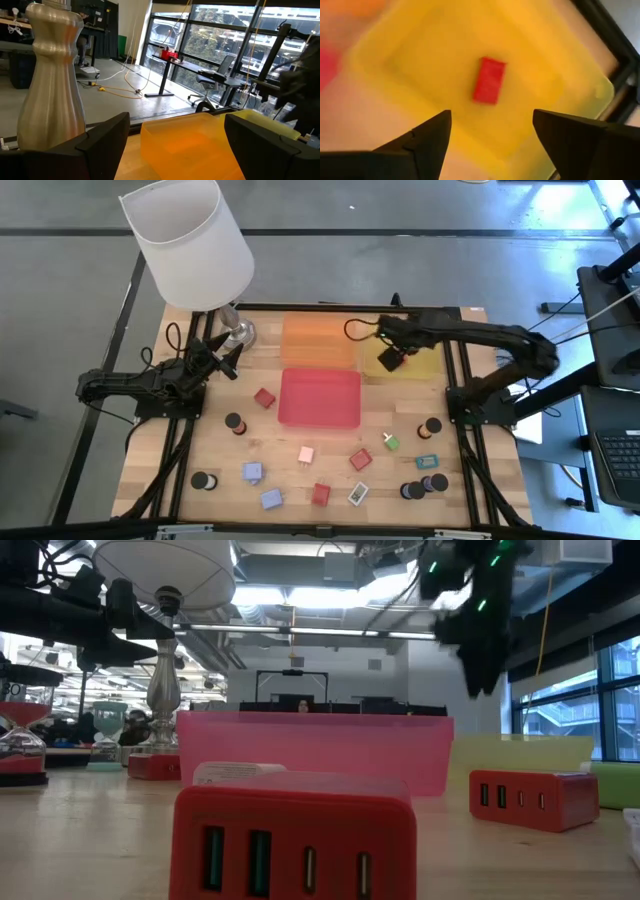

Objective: Pick & Place Office items
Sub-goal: Put the yellow black hourglass into the orange bin

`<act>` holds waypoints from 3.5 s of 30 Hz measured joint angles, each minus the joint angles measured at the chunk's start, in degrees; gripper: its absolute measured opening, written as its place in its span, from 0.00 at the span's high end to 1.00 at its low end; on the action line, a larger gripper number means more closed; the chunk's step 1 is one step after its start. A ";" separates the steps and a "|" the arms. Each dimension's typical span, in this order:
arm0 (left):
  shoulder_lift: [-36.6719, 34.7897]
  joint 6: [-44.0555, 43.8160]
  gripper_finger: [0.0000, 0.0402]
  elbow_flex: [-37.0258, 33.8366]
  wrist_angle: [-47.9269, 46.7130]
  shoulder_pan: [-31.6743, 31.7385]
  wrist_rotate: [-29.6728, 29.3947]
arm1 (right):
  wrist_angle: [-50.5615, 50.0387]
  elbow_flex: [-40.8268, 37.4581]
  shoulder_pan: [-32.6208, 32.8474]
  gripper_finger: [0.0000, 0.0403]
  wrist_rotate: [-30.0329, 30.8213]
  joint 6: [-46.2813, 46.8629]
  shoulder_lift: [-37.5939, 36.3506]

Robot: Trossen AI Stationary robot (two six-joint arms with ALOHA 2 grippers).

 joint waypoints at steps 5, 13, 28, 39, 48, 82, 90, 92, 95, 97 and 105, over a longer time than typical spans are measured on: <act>0.00 0.00 0.20 -0.01 0.00 0.01 0.00 | -5.74 0.00 5.19 0.32 -7.83 -2.75 -10.14; 0.00 0.00 0.20 0.01 -0.02 -0.01 0.00 | -6.89 -0.02 17.03 0.35 -16.23 0.67 -24.76; -0.01 0.00 0.20 0.01 -0.05 0.00 0.00 | -2.39 -0.06 40.64 0.37 -18.01 11.81 -29.12; -0.02 0.00 0.20 0.01 -0.03 0.00 0.00 | -3.52 -0.06 52.45 0.33 -11.15 2.20 -24.12; -0.01 0.00 0.20 0.01 -0.02 0.00 0.00 | -4.10 -2.68 56.09 0.20 -11.01 5.62 -21.47; -0.02 0.00 0.20 -0.01 -0.02 -0.01 0.00 | 4.45 -26.93 61.81 0.19 -7.97 16.24 -21.47; -0.02 0.00 0.20 -0.01 -0.02 0.00 0.00 | 4.83 -26.93 61.81 0.32 -7.99 19.01 -21.47; -0.02 0.00 0.20 0.00 -0.02 0.00 0.00 | 4.83 -26.93 61.81 0.39 -7.99 19.74 -21.47; 0.00 0.00 0.20 0.00 -0.02 0.00 0.00 | 4.83 -26.92 61.81 0.48 -7.99 20.39 -21.47; -0.02 0.00 0.20 0.00 -0.02 0.00 0.00 | 4.93 -26.92 61.81 0.48 -8.00 20.93 -21.47; -0.01 0.00 0.20 -0.01 -0.02 0.00 0.00 | 5.03 -25.25 61.81 0.48 -8.37 21.60 -21.56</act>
